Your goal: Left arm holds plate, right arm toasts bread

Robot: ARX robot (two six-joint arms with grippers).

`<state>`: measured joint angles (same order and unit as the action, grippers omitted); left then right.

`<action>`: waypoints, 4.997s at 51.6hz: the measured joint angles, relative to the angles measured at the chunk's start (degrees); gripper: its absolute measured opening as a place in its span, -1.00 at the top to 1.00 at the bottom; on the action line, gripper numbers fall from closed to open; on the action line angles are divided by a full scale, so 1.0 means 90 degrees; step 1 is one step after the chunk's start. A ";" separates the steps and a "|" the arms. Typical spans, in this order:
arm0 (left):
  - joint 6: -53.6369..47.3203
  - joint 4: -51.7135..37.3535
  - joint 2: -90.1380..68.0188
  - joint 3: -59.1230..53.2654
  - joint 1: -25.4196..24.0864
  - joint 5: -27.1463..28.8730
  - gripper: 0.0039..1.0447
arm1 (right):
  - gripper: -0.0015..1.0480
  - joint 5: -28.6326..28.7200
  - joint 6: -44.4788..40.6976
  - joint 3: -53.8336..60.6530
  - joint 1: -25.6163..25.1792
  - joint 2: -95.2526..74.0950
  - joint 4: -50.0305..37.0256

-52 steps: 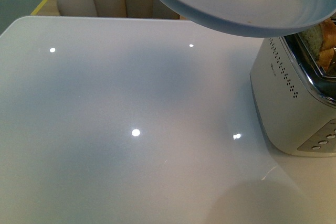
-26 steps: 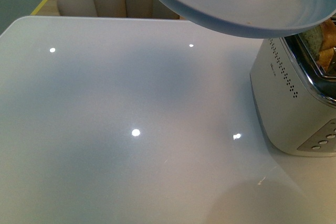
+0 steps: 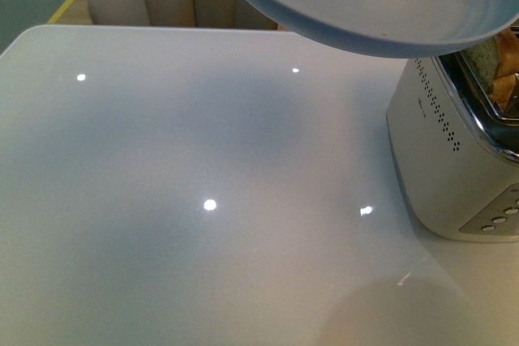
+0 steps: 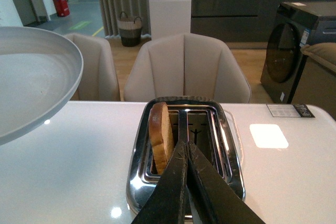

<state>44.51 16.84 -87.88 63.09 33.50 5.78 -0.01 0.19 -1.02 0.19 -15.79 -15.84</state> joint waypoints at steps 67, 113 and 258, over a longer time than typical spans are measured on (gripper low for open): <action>0.0002 0.0000 0.0002 0.0002 0.0005 -0.0005 0.94 | -0.78 -0.0010 -0.0002 -0.0002 0.0000 0.1715 0.1746; 0.2106 -0.2404 0.0413 -0.0835 -0.0568 -0.0357 0.94 | -0.83 -0.0012 -0.0002 -0.0002 0.0000 0.1717 0.1746; -0.0585 -0.7184 -0.3555 -0.3883 -0.4527 -0.0962 -0.86 | -0.83 -0.0010 -0.0002 -0.0002 0.0000 0.1719 0.1746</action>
<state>39.24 -47.81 -119.87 28.14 -7.25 -2.87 -0.10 0.16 -1.04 0.19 -0.32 -0.12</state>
